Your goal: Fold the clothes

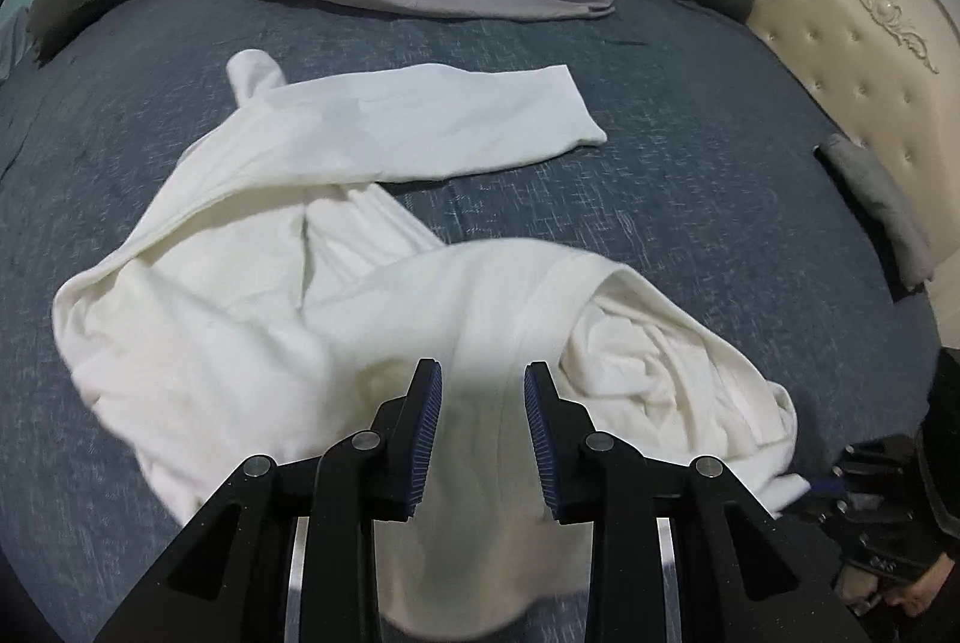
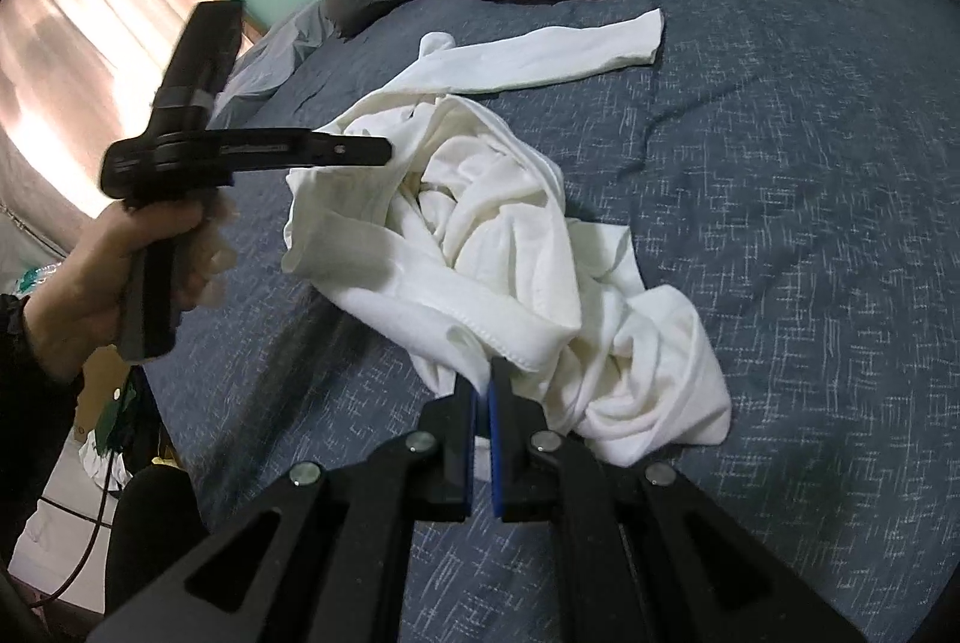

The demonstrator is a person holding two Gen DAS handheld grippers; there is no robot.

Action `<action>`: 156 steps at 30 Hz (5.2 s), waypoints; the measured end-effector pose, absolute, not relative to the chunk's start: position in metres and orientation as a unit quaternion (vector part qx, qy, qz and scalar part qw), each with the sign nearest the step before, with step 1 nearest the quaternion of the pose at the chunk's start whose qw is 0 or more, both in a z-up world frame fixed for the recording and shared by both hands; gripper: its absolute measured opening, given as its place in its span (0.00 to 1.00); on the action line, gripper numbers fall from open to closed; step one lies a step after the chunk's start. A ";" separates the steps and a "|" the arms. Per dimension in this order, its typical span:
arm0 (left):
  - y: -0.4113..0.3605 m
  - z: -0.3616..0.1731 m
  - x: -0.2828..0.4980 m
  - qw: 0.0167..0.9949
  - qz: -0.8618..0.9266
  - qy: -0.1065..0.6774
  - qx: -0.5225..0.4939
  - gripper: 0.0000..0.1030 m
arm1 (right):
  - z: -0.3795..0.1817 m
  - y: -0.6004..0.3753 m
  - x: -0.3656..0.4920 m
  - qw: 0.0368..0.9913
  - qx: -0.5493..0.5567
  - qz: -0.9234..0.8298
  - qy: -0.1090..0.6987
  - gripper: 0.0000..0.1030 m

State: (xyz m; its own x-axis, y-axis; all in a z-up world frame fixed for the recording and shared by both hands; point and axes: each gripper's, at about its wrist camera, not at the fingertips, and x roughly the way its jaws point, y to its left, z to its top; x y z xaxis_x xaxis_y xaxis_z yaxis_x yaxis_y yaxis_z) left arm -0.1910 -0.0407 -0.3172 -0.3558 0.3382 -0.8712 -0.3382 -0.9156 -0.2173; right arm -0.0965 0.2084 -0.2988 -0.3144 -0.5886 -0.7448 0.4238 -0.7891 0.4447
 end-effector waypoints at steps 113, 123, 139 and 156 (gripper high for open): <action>-0.056 0.041 -0.159 0.215 0.916 0.035 -0.337 0.05 | 0.048 0.267 -0.135 0.255 0.297 -0.920 0.015 0.01; -0.029 -0.091 -0.224 0.221 0.876 0.038 -0.427 0.05 | -0.098 0.267 -0.198 0.249 0.401 -0.882 -0.004 0.01; -0.002 -0.264 -0.278 0.217 0.816 -0.002 -0.536 0.05 | -0.267 0.302 -0.231 0.217 0.534 -0.817 -0.025 0.02; -0.039 -0.248 -0.265 0.204 0.832 -0.041 -0.514 0.43 | -0.275 0.312 -0.237 0.222 0.531 -0.814 -0.077 0.03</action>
State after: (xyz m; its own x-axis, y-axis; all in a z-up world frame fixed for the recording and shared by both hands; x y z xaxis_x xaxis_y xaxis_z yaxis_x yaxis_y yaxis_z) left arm -0.2647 -0.0390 -0.2476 -0.3886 0.3819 -0.8385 -0.2970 -0.9134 -0.2783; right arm -0.2369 0.3117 -0.2751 -0.3381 -0.4430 -0.8303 0.2791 -0.8898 0.3610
